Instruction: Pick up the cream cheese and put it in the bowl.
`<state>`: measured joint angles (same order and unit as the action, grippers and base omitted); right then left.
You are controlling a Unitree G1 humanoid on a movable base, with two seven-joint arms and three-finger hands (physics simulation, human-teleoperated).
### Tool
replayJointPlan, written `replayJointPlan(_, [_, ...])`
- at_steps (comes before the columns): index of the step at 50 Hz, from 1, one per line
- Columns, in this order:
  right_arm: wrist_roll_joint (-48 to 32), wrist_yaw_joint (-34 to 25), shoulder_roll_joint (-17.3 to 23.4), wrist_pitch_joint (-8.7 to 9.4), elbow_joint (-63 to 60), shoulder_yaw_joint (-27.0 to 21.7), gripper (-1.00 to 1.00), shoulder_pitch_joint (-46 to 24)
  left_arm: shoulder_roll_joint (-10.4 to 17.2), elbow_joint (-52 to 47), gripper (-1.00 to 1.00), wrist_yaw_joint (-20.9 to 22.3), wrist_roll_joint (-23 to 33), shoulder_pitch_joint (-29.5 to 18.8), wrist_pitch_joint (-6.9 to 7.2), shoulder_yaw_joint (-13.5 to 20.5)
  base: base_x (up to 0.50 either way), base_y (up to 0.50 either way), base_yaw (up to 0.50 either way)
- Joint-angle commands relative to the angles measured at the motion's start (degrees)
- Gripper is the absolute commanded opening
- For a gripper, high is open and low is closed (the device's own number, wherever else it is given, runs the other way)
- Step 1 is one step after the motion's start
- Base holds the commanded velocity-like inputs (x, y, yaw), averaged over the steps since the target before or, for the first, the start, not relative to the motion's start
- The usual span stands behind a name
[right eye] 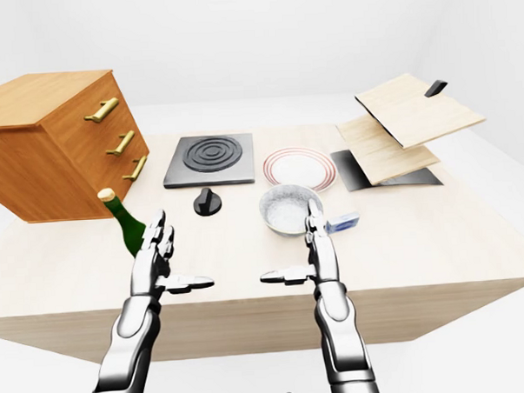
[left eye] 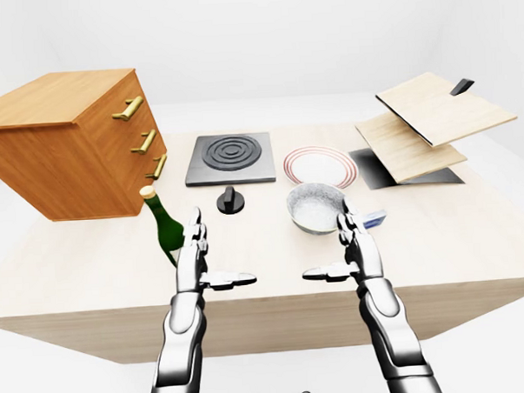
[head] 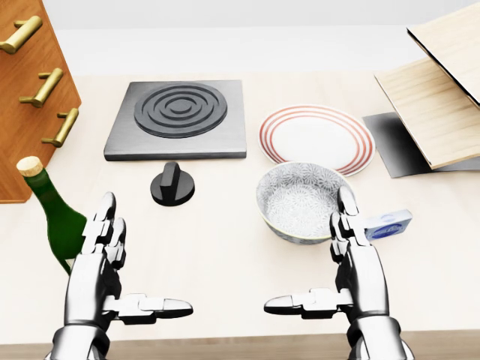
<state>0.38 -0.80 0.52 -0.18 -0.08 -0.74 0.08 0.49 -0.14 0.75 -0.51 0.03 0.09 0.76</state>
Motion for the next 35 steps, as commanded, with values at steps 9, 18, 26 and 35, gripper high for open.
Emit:
replayJointPlan(9, [1.3, -2.0, 0.5, 0.17, -1.0, -1.5, 1.0, 0.4, 0.6, -2.7, 1.0, 1.5, -0.6, 0.7, 1.69, 1.4, 0.0, 0.0, 0.0])
replayJointPlan(18, [3.3, -3.1, 0.5, 1.99, -1.9, -1.8, 1.0, 0.5, 0.6, -2.5, 1.0, 1.5, -0.7, 0.6, 1.59, 1.5, 0.0, -0.2, 0.0])
replayJointPlan(26, [3.0, -2.9, 0.4, 1.72, -2.1, -1.4, 1.0, 0.6, 0.7, -3.1, 1.0, 1.7, -1.1, 0.7, 2.03, 1.9, 0.0, -0.5, 0.0])
replayJointPlan(35, [3.0, -3.0, 0.4, 1.33, -1.6, -1.4, 1.0, 0.4, 0.6, -3.4, 1.0, 1.8, -1.3, 0.8, 2.36, 1.8, 0.0, -0.5, 0.0])
